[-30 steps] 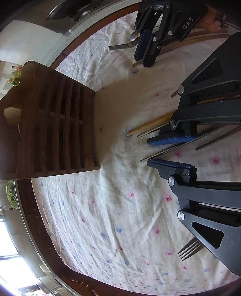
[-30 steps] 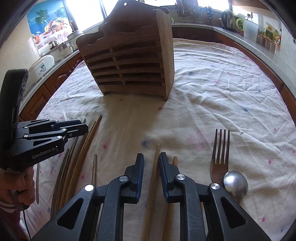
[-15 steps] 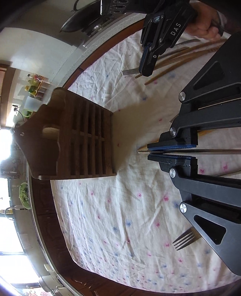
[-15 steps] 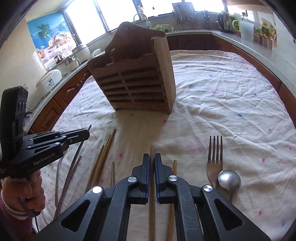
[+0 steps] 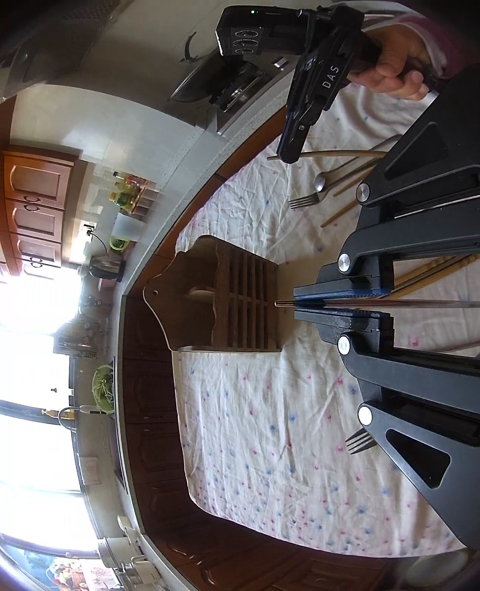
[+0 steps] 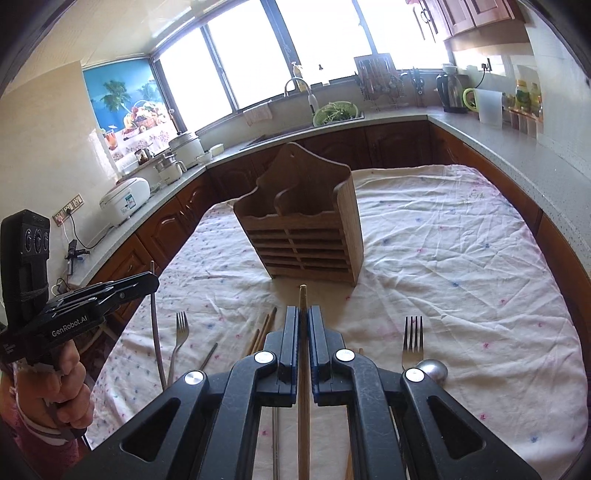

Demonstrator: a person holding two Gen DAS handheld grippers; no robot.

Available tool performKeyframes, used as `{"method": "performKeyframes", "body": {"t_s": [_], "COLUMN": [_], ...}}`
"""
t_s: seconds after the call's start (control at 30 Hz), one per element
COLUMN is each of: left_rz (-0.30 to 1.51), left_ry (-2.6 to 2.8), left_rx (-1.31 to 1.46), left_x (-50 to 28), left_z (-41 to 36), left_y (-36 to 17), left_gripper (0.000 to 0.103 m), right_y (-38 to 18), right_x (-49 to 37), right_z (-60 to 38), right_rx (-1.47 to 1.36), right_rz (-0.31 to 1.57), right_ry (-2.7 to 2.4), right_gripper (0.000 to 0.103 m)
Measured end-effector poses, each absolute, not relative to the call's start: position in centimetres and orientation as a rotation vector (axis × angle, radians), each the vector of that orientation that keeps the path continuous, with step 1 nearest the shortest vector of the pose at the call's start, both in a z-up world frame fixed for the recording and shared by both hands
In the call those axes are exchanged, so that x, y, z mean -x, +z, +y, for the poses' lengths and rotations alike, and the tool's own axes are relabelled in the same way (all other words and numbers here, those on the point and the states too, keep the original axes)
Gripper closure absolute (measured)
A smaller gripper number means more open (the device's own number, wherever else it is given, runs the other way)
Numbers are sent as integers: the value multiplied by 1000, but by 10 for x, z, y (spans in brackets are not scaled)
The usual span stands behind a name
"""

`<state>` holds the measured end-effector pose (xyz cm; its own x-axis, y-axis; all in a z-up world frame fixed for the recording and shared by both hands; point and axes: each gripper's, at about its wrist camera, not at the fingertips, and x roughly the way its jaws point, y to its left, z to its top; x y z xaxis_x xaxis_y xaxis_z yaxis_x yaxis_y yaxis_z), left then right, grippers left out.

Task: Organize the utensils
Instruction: 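Lift both held chopsticks and carry them toward the wooden utensil holder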

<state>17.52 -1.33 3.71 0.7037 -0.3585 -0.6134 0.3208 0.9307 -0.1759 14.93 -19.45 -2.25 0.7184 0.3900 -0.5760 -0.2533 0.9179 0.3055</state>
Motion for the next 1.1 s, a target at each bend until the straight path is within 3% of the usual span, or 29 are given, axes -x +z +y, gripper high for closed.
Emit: {"method": "performKeyframes", "body": {"t_s": [0.5, 1.1], "left_rz": [588, 498], "left_ry": [-373, -369], "left_rx": [91, 116], "left_x": [-147, -171], "left_z": [7, 13], "left_y": [69, 105], "left_gripper": [99, 99], "right_y": [37, 55], "right_x": [-124, -169], "right_z": [-197, -205], "right_rx": [-226, -290], "right_rz": [517, 407], "right_ry": [382, 328], "right_gripper": [98, 98]}}
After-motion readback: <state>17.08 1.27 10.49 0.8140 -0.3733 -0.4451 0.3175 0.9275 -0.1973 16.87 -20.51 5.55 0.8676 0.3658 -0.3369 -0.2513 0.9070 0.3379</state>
